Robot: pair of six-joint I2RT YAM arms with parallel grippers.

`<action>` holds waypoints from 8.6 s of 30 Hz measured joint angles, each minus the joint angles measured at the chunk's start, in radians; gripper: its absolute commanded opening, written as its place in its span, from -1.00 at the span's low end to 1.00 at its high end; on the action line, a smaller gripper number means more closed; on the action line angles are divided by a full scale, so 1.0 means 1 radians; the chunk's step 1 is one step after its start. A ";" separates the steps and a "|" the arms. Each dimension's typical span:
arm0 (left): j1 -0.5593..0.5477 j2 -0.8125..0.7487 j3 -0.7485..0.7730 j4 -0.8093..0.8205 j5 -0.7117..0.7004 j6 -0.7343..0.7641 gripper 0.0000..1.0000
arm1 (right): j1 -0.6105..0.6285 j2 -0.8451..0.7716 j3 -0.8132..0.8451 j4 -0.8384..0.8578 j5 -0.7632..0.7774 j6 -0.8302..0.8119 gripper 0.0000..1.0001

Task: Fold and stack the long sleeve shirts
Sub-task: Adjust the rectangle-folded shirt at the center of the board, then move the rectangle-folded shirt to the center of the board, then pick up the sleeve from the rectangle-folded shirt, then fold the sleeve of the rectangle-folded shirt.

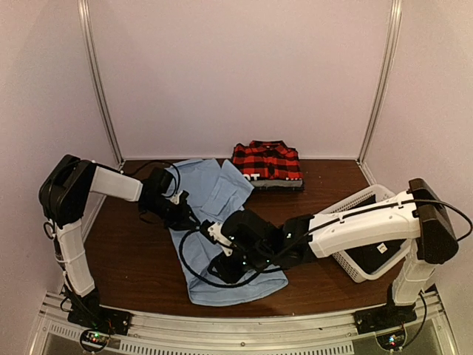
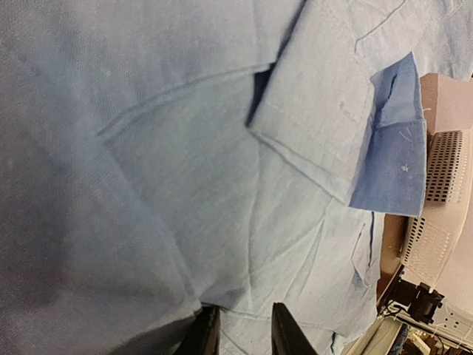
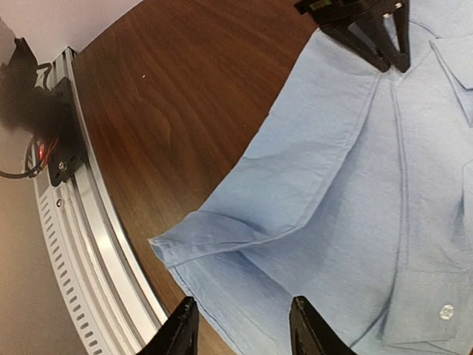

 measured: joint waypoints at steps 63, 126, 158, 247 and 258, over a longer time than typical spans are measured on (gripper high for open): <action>0.008 0.054 0.077 -0.061 0.030 0.087 -0.47 | 0.146 0.138 0.062 -0.014 -0.132 0.178 -0.22; -0.003 -0.179 0.014 -0.156 -0.291 0.133 -0.42 | -0.136 -0.104 -0.146 0.035 0.196 0.314 0.01; 0.008 -0.164 0.126 -0.215 -0.293 0.180 -0.42 | -0.246 0.541 0.529 -0.199 0.315 0.074 -0.11; 0.077 -0.343 -0.019 -0.222 -0.138 0.165 -0.41 | -0.050 0.286 0.089 0.094 -0.400 0.159 -0.87; 0.077 -0.303 -0.023 -0.183 -0.101 0.145 -0.41 | -0.045 0.254 0.083 0.095 -0.388 0.176 -0.03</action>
